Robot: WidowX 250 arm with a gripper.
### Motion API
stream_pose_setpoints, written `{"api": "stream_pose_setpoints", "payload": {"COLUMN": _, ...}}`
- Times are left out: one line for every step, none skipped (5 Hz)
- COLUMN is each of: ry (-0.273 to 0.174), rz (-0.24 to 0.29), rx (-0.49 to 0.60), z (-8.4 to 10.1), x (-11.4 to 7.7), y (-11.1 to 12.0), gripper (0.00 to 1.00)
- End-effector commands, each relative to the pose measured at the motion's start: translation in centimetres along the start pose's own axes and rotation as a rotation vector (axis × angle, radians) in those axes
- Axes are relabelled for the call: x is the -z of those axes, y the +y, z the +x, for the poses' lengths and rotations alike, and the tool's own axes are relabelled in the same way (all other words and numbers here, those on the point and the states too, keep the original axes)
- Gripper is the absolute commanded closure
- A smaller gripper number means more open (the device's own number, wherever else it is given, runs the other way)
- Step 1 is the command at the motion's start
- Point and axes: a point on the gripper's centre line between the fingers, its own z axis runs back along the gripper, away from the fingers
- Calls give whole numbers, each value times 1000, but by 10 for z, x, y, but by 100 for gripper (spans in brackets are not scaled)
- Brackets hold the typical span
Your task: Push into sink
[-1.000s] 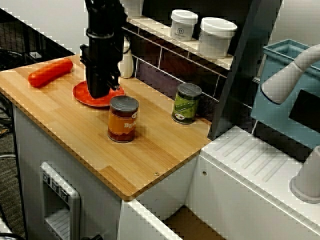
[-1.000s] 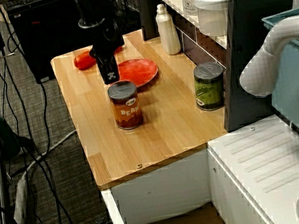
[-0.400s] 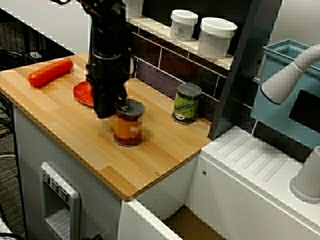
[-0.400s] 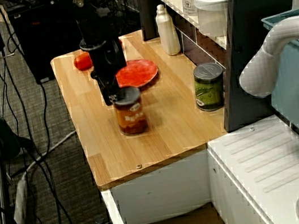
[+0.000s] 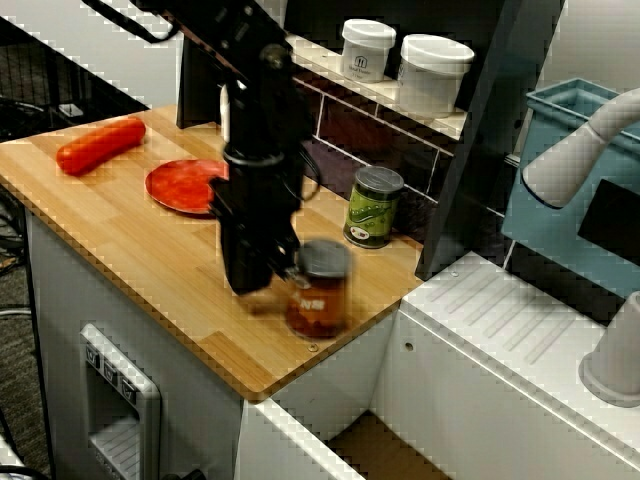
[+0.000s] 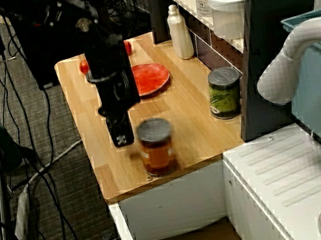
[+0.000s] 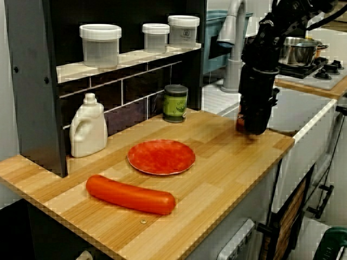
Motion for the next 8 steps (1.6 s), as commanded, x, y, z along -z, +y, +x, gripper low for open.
{"api": "stream_pose_setpoints", "payload": {"ry": -83, "rz": -21, "rx": -6, "z": -2, "x": -22, "y": -23, "gripper": 100}}
{"api": "stream_pose_setpoints", "payload": {"ry": -77, "rz": -26, "rx": -25, "z": 1, "x": -20, "y": -21, "gripper": 100}}
{"api": "stream_pose_setpoints", "payload": {"ry": -88, "rz": -30, "rx": -35, "z": 1, "x": -24, "y": -21, "gripper": 100}}
{"api": "stream_pose_setpoints", "payload": {"ry": -95, "rz": -30, "rx": -34, "z": 0, "x": -27, "y": -22, "gripper": 100}}
{"api": "stream_pose_setpoints", "payload": {"ry": -88, "rz": -30, "rx": -20, "z": 1, "x": -26, "y": -20, "gripper": 56}}
{"api": "stream_pose_setpoints", "payload": {"ry": -88, "rz": -30, "rx": -20, "z": 1, "x": -26, "y": -20, "gripper": 0}}
{"api": "stream_pose_setpoints", "payload": {"ry": -88, "rz": -30, "rx": -20, "z": 1, "x": -26, "y": -20, "gripper": 0}}
{"api": "stream_pose_setpoints", "payload": {"ry": -88, "rz": -30, "rx": -20, "z": 1, "x": -26, "y": -20, "gripper": 0}}
